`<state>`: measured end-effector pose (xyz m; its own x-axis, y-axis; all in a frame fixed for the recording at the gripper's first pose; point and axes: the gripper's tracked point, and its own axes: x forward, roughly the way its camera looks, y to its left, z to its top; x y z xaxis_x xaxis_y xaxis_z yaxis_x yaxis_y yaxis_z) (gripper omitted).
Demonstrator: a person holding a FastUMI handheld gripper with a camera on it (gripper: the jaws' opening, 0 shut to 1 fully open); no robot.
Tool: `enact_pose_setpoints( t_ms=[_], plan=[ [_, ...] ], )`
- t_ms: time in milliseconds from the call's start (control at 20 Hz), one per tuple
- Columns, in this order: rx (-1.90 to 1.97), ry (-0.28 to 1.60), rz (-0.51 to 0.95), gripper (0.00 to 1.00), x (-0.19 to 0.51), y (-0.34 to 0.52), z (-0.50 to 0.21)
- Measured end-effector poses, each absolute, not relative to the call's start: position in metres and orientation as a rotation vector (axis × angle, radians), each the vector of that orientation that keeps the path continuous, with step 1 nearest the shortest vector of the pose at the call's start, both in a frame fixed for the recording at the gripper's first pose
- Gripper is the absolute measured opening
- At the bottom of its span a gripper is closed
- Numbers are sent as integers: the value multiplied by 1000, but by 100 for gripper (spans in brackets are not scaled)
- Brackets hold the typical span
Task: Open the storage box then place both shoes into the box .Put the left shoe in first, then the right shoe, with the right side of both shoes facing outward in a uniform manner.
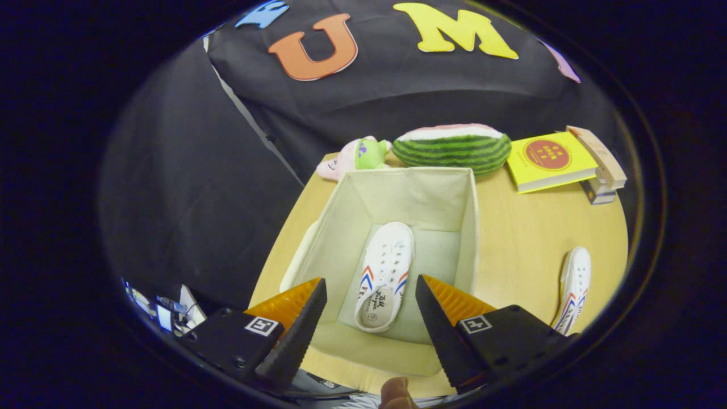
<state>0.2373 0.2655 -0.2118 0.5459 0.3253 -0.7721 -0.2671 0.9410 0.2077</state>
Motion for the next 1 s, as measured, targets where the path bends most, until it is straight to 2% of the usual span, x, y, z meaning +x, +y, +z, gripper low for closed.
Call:
enact_pose_setpoints(
  t_ms=[300, 550, 1000],
  plan=[
    [47, 928, 309, 100, 214, 196, -194],
    [80, 965, 240, 100, 200, 119, -207],
    [104, 1051, 30, 100, 197, -35, -250]
  ],
)
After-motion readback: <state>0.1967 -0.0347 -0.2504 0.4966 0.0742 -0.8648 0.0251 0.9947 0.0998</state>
